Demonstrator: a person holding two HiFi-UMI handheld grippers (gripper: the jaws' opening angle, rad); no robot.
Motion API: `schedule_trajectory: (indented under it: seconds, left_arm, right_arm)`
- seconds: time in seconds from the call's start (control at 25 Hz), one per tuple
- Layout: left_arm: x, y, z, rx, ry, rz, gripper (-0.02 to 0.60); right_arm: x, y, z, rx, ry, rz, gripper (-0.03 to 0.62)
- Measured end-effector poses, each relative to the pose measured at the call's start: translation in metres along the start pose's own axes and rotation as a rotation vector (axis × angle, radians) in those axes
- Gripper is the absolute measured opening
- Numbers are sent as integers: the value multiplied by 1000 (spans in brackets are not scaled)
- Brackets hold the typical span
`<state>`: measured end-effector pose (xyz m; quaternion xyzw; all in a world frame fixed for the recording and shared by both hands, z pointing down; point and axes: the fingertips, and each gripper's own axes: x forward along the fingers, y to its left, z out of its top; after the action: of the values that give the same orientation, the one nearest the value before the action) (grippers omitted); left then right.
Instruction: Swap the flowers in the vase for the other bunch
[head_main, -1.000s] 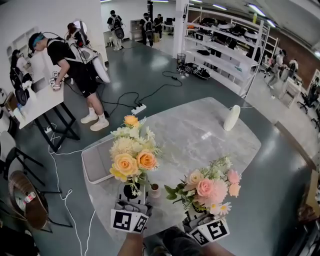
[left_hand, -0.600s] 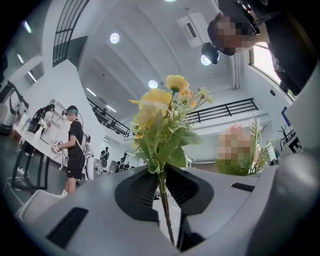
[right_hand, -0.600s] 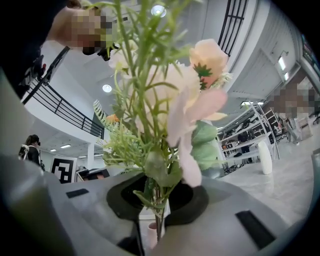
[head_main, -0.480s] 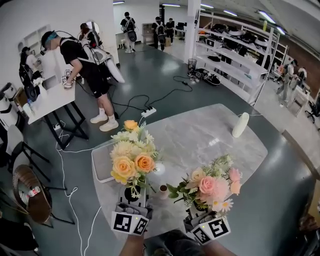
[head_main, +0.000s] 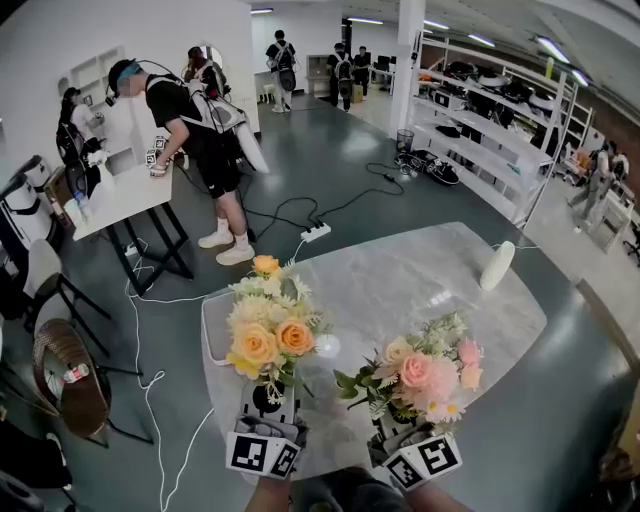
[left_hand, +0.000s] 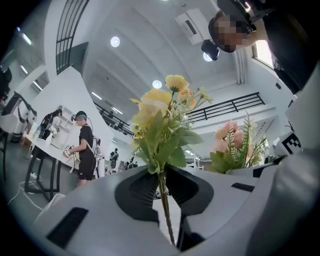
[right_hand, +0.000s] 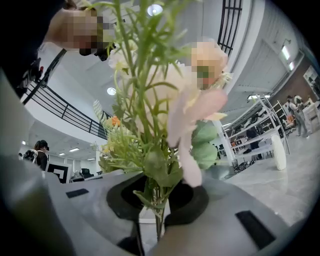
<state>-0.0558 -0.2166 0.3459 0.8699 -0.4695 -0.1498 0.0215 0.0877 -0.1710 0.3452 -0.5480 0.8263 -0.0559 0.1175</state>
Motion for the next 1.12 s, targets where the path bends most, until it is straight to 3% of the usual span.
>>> schedule_trajectory:
  seconds: [0.52,1.12]
  left_arm:
    - [-15,15,-2,4,-2,57,57]
    - [-22,33,-26,-21,-1,93,58]
  right_arm:
    - [26,-2,19,6,-57,38,71]
    - [38,-17,-23,3,-26,22,70]
